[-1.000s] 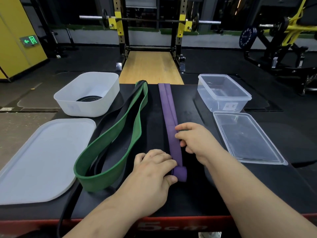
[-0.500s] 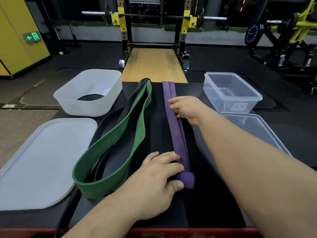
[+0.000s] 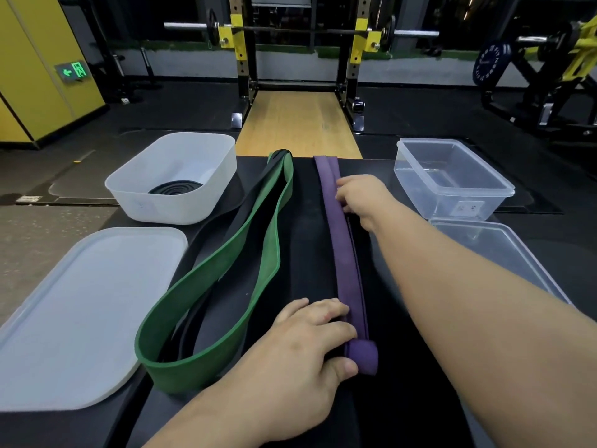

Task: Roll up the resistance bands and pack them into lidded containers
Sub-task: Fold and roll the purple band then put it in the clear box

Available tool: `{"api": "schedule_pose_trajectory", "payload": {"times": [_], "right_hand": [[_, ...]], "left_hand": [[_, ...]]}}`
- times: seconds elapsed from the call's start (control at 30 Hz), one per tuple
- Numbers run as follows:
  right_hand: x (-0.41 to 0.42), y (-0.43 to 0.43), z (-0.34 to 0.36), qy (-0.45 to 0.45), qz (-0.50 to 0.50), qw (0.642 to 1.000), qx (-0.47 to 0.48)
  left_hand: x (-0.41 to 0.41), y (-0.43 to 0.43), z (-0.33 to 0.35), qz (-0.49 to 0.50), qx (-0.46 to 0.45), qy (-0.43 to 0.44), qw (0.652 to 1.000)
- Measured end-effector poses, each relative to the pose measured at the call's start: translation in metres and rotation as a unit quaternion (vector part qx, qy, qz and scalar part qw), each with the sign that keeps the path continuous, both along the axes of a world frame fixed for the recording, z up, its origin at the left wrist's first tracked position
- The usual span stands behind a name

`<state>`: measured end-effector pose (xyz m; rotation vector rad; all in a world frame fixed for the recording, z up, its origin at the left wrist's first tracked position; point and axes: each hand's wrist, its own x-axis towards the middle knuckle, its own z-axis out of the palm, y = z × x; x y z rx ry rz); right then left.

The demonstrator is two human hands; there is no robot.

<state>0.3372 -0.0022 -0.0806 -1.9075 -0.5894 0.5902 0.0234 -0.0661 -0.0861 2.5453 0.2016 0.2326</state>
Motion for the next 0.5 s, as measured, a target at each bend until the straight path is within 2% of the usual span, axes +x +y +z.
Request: {"api": "schedule_pose_trajectory", "payload": {"times": [0.33, 0.5], "right_hand": [[0.025, 0.053, 0.010, 0.075, 0.019, 0.996, 0.031], [0.041, 0.060, 0.001, 0.045, -0.002, 0.999, 0.011]], "left_hand": [[0.003, 0.007, -0.006, -0.014, 0.000, -0.019, 1.000], [0.004, 0.010, -0.003, -0.020, -0.007, -0.025, 0.999]]}}
